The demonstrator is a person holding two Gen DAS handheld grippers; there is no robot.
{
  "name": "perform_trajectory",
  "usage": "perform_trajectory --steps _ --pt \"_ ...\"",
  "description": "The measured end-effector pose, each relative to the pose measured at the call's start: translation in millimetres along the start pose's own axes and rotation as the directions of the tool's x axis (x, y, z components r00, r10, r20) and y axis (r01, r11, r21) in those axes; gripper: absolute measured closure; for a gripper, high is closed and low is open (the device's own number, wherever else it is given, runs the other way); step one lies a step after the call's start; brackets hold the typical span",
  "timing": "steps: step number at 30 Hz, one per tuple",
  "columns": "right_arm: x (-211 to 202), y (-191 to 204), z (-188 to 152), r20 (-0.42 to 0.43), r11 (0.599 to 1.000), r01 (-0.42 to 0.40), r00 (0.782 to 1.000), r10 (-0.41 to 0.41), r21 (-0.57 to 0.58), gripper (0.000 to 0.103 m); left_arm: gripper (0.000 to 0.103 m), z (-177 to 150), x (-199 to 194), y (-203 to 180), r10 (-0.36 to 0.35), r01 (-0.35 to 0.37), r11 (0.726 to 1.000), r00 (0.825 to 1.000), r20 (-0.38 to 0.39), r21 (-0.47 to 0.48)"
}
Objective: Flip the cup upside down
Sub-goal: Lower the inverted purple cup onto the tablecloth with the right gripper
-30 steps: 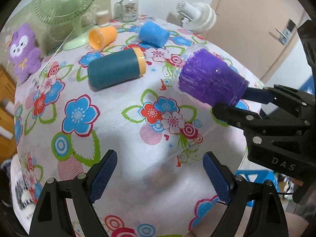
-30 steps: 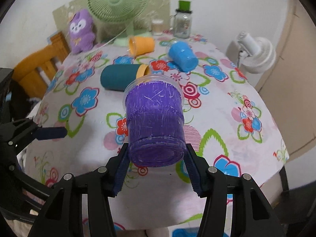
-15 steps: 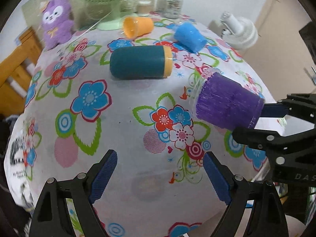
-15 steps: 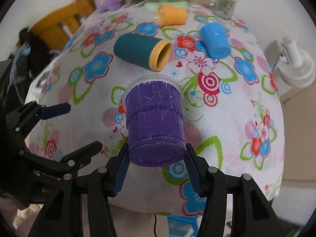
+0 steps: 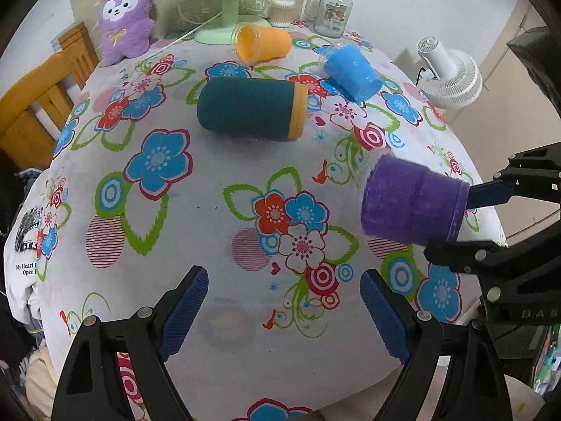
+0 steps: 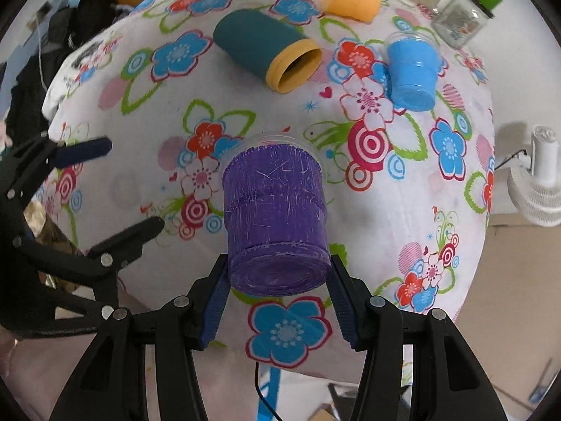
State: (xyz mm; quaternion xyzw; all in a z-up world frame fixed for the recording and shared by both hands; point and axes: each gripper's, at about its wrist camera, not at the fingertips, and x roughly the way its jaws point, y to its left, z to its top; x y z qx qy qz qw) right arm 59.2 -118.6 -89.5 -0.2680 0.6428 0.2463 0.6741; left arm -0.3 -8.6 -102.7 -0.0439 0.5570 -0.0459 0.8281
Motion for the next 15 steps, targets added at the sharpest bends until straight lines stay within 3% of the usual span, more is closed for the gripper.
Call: perform_trajectory --steps 15 --pt "9.0 11.8 37.7 -0.111 0.997 0.019 0.993 -0.028 -0.08 0.045 0.013 25.4 15.3 18.3 -0.03 0.032 0.998 0.999 -0.029 0.058"
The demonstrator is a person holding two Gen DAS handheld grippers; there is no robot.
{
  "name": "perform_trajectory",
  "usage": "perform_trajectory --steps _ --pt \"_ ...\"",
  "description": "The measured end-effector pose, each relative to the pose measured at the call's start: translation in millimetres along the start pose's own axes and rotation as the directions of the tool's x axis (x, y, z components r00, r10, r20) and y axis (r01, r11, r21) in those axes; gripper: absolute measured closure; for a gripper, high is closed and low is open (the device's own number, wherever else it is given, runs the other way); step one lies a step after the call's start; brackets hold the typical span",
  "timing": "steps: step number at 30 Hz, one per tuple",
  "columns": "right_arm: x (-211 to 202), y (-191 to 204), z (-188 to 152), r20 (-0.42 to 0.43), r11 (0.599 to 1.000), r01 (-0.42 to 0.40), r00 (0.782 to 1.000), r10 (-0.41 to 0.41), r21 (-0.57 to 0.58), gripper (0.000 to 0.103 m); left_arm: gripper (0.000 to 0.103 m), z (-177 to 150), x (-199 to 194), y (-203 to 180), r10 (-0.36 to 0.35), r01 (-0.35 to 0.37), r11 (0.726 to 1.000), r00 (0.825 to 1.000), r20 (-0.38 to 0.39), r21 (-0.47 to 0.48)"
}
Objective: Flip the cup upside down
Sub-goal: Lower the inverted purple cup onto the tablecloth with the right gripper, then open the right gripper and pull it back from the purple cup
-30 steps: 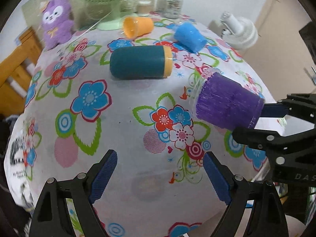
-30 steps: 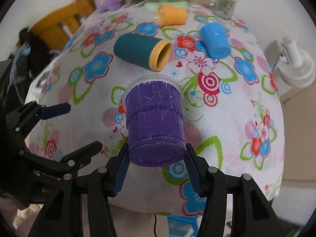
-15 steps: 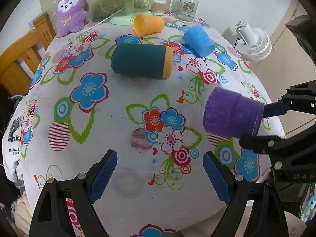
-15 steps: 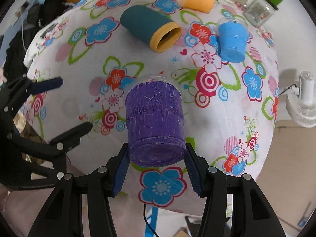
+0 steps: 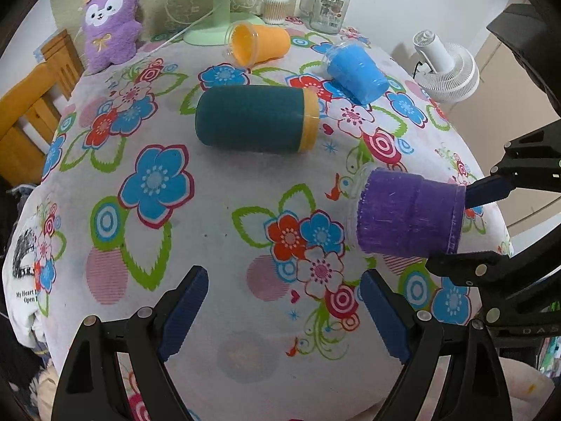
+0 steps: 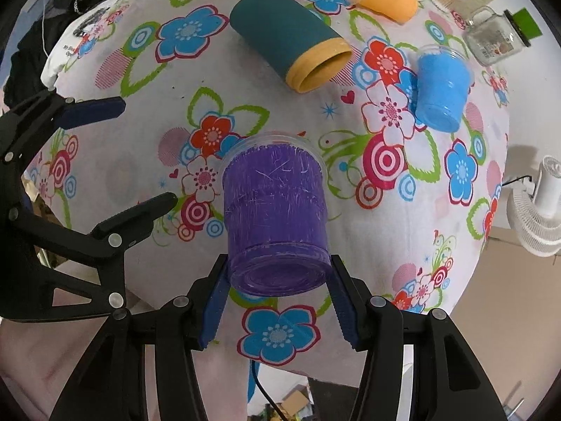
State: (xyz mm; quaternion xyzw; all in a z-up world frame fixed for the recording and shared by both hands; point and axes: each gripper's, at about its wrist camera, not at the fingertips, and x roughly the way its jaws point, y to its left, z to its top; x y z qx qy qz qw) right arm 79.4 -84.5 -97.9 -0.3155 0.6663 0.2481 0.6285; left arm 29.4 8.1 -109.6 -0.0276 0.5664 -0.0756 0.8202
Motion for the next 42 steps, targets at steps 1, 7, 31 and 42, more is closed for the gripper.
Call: perform_trajectory --steps 1,7,31,42 --pt "1.1 0.4 2.6 -0.01 1.0 0.001 1.0 -0.001 -0.002 0.045 0.013 1.5 0.9 2.3 -0.001 0.001 1.0 1.0 -0.002 0.004" --pt "5.2 6.4 16.9 -0.047 0.999 -0.002 0.999 0.0 -0.038 0.044 0.013 8.7 4.7 17.7 -0.013 0.013 1.0 1.0 -0.009 -0.006" --pt "-39.4 -29.2 -9.1 0.357 0.96 -0.058 0.933 -0.046 0.275 0.014 0.011 34.5 -35.7 25.7 -0.01 0.01 1.0 0.999 0.044 0.002" --pt "-68.6 -45.5 -58.7 0.483 0.907 -0.093 0.866 -0.13 0.41 0.012 0.005 27.3 -80.0 -5.0 0.065 -0.048 0.991 0.989 0.136 -0.123"
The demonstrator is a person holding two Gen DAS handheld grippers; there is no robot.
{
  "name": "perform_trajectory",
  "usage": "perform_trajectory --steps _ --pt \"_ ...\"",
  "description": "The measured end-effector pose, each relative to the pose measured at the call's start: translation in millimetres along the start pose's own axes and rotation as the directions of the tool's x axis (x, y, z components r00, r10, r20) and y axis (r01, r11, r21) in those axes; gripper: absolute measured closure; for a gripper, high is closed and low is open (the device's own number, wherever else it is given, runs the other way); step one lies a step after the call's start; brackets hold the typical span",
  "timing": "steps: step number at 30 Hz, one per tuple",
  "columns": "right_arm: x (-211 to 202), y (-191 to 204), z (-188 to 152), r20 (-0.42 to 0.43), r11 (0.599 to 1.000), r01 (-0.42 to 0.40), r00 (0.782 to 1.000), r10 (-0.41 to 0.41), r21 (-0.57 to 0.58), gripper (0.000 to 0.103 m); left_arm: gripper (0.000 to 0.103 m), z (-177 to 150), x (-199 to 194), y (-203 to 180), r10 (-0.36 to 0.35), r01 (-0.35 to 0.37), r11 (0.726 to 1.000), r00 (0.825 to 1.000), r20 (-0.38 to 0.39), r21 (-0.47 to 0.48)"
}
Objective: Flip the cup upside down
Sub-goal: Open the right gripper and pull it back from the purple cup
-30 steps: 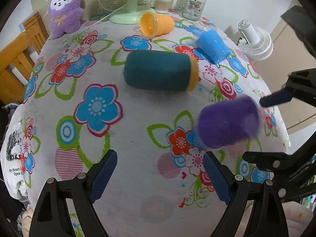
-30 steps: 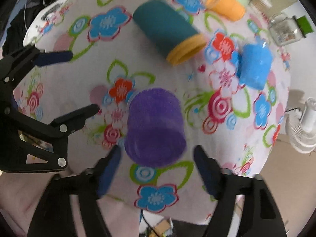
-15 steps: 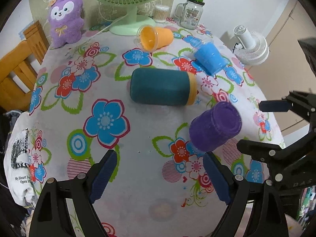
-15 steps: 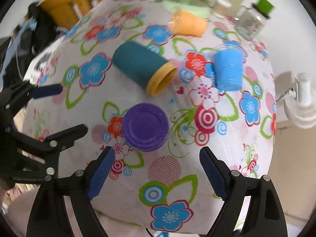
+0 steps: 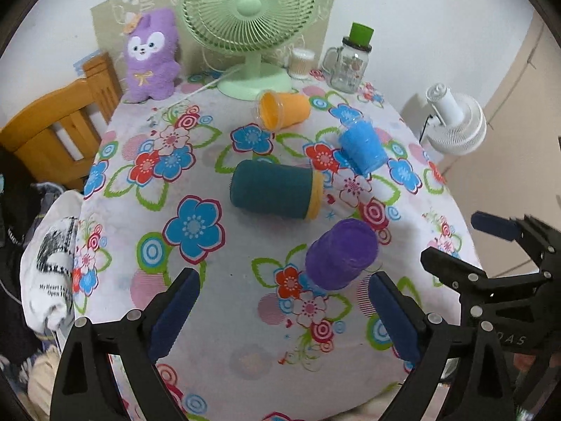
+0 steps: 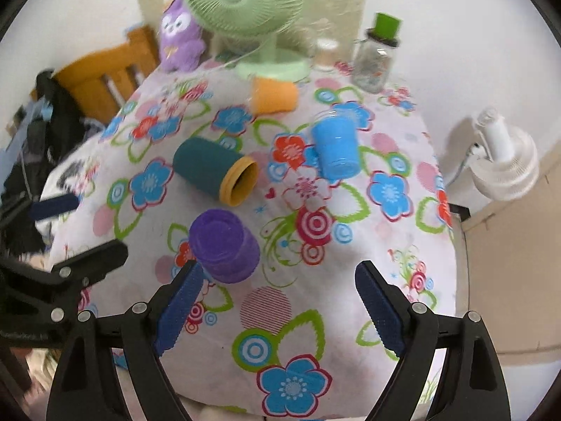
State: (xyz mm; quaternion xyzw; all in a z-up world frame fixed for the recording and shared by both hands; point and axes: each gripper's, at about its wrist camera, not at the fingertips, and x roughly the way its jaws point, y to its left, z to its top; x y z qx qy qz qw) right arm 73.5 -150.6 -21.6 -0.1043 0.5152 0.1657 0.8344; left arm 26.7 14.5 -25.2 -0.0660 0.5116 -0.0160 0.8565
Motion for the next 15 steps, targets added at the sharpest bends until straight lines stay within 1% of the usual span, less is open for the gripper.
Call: perform_trajectory --steps 5,9,15 --pt "-16.1 -11.0 -10.0 0.045 0.996 -0.008 0.999 0.004 0.092 0.012 0.004 -6.4 -11.2 -5.2 0.008 -0.007 0.998 1.0 0.015 -0.062" --pt "-24.4 -11.7 -17.6 0.067 0.995 0.01 0.998 -0.017 0.104 0.012 0.001 -11.5 -18.1 -7.4 0.016 -0.013 0.995 0.999 0.028 -0.096" --pt "-36.5 -10.9 -28.0 0.09 0.993 0.032 0.995 -0.043 0.117 0.012 0.0 -20.3 -24.1 -12.7 0.034 -0.03 0.995 0.999 0.033 -0.1"
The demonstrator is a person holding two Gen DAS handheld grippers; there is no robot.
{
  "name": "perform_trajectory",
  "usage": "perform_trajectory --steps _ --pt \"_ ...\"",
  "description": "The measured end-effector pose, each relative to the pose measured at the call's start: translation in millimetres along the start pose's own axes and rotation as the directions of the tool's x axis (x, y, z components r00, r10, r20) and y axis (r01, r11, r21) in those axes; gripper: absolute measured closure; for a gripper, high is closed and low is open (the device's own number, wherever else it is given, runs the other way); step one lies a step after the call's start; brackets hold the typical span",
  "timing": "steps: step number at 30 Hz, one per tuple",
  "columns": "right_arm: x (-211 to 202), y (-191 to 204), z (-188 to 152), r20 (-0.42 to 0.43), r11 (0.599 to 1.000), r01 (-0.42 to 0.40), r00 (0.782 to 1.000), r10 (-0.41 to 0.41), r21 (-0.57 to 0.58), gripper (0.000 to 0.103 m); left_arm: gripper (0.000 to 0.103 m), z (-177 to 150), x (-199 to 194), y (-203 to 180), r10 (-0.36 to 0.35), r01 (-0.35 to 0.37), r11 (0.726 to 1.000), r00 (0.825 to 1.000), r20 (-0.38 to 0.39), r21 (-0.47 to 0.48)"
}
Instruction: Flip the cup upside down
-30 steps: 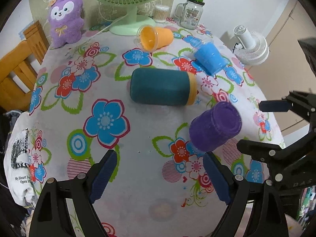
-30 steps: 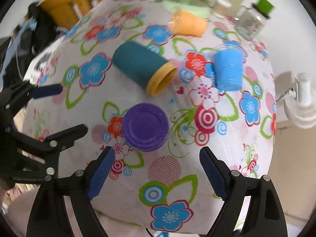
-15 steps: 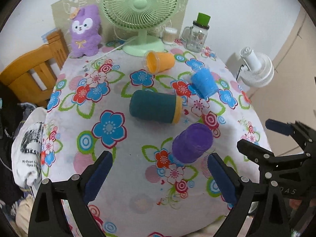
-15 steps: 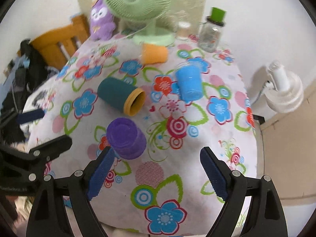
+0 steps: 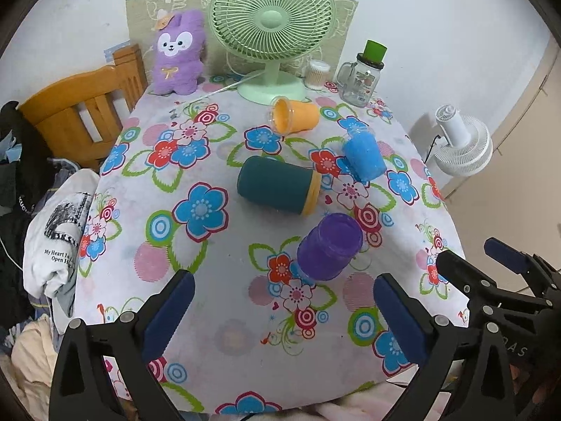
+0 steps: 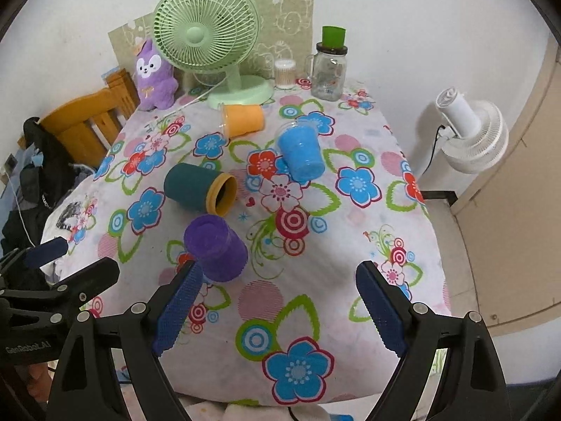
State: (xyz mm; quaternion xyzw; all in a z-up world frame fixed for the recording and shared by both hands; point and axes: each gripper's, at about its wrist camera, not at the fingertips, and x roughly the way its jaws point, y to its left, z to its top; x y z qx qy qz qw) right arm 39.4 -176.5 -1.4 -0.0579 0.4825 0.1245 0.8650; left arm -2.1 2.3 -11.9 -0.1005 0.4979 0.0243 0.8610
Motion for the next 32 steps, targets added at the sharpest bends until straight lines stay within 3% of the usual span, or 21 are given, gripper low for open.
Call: perform_trajectory --steps 32 --pt "-9.9 2.7 -6.6 0.03 1.0 0.016 0.999 -0.016 -0.009 0.012 0.0 -6.9 -11.0 -5.2 0.024 -0.024 1.0 0.999 0.027 -0.009"
